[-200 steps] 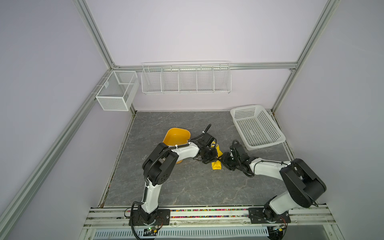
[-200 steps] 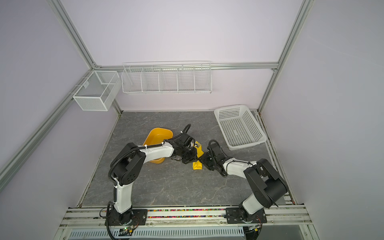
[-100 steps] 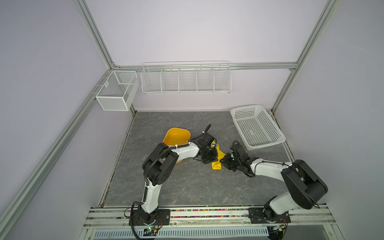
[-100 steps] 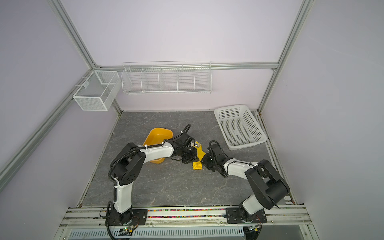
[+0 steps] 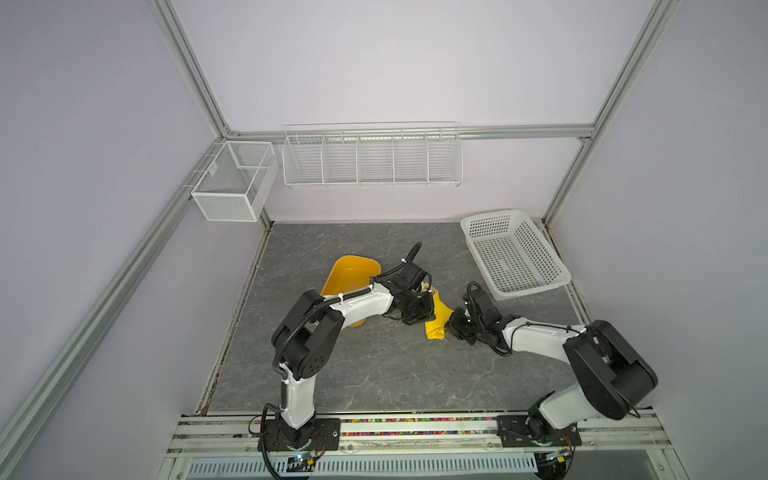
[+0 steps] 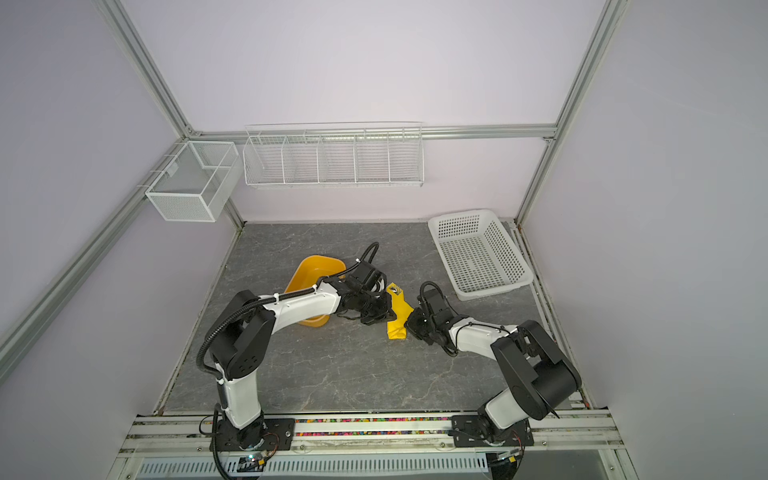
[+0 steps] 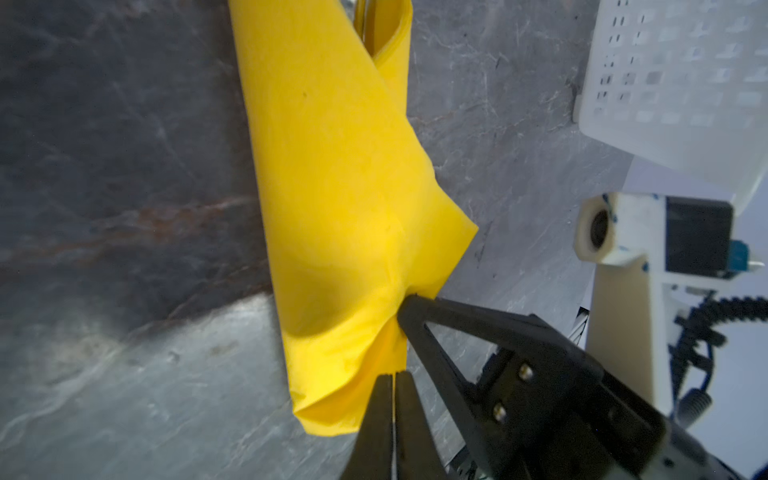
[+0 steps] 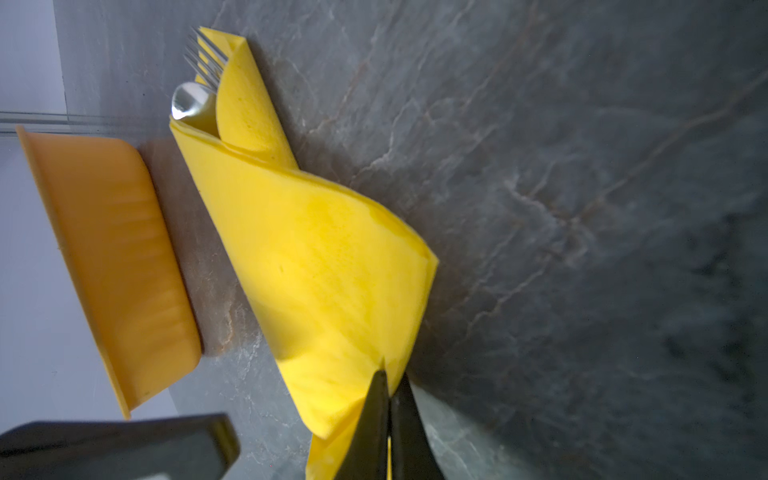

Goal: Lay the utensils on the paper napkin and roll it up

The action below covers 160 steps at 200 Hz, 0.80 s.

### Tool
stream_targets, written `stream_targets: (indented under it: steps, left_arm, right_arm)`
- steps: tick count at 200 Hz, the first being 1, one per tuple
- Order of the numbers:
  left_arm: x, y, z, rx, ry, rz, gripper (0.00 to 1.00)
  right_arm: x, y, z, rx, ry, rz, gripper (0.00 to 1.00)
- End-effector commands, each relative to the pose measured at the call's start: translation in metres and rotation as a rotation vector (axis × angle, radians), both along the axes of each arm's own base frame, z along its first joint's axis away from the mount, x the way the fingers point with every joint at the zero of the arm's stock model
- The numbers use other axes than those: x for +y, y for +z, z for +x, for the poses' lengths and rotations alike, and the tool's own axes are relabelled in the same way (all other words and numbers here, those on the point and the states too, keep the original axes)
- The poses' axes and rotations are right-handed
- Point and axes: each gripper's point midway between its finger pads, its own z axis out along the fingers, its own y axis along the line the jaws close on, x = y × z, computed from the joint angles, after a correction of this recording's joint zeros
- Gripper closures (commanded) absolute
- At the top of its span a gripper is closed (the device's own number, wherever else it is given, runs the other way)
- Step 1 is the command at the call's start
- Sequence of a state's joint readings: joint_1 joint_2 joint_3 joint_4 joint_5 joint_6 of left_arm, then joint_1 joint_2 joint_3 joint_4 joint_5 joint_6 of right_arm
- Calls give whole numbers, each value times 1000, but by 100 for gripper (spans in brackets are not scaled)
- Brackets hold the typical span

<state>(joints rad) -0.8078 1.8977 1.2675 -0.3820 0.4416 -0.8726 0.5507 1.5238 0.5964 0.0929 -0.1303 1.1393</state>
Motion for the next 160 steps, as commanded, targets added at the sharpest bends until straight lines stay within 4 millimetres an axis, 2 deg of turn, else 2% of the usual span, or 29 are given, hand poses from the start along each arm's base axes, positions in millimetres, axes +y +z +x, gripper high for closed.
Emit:
stream_targets:
  steps: [1, 76, 114, 126, 160]
  left_arm:
    - [5, -3, -18, 21, -52, 2, 94]
    - [-7, -22, -41, 54, -118, -20, 96]
    - [1, -42, -47, 65, -124, 53, 96]
    - [-2, -37, -50, 55, -138, 31, 96]
    - [-10, 0, -43, -45, -148, -54, 95]
  right_arm:
    - [-9, -5, -6, 14, -11, -26, 94]
    - [-8, -3, -5, 11, -10, -16, 94]
    - [-7, -4, -5, 9, -4, -18, 94]
    - [-7, -4, -5, 11, -5, -19, 94]
    - [-7, -5, -6, 13, -1, -22, 94]
